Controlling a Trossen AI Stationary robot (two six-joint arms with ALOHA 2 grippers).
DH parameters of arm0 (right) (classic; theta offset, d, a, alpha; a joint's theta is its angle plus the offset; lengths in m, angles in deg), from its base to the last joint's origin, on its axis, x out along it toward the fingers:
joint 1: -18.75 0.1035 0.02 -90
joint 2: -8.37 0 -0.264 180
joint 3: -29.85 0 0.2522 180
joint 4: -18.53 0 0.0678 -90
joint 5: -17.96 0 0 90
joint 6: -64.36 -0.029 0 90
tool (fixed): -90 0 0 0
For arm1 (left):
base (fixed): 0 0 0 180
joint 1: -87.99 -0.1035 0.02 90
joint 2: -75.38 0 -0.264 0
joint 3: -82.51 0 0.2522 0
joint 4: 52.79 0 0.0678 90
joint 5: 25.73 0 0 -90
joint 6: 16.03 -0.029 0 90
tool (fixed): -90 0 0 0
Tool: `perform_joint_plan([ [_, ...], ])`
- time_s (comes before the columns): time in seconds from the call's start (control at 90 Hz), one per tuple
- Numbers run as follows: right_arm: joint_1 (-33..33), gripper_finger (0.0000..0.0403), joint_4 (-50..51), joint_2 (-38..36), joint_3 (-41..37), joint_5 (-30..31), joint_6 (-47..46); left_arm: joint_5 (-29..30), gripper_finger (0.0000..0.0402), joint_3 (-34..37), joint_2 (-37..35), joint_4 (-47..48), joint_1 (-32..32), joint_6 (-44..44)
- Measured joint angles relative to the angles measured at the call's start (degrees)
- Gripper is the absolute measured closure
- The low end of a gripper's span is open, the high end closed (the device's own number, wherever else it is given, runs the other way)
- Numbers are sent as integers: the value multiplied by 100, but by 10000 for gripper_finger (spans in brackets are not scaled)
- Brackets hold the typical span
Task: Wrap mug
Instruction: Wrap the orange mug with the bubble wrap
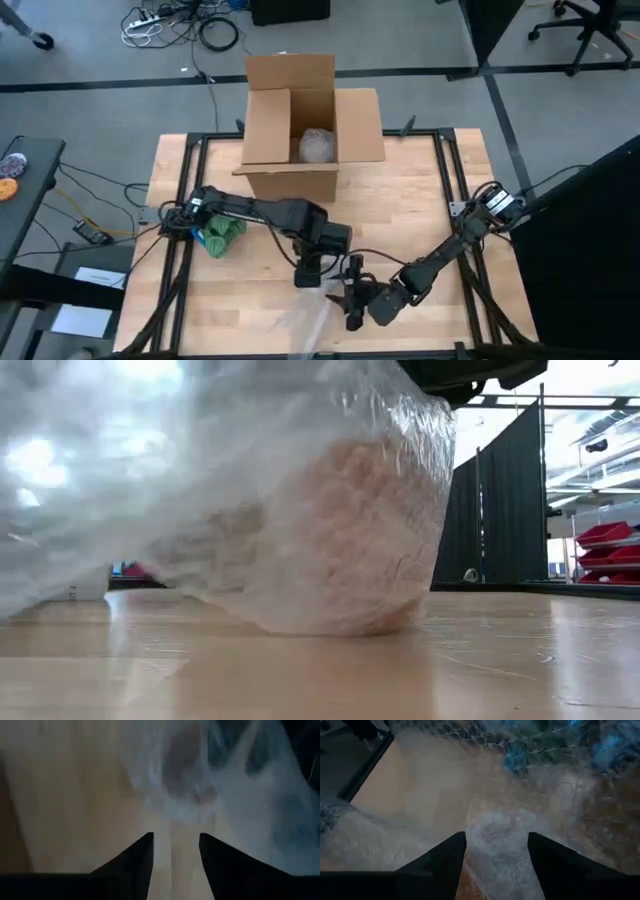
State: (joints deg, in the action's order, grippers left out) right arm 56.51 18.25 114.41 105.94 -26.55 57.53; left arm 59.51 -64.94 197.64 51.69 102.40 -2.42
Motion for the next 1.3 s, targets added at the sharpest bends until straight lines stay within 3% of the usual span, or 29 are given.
perform_joint_plan([
  [0.189,-187,206,860,-31,420,-178,-453,-3,259,-18,-726,-59,587,-249],
  [0.378,-660,206,2632,-44,1073,-746,-1146,1456,259,-22,-1329,-583,1504,93],
  [0.656,-1295,222,3497,-63,1285,-2440,-1614,3254,259,269,-1395,-827,2786,782],
  [0.878,-1498,291,4132,-68,1290,-3072,-1635,3639,259,1664,-1397,-1200,3335,1990],
  [1.111,-1817,387,4157,-44,1285,-3840,-1615,3473,259,3681,-1499,-2973,3416,2285],
  [1.3,-2057,394,4357,-39,1285,-4128,-1628,3006,259,5205,-1854,-4643,3260,2279],
])
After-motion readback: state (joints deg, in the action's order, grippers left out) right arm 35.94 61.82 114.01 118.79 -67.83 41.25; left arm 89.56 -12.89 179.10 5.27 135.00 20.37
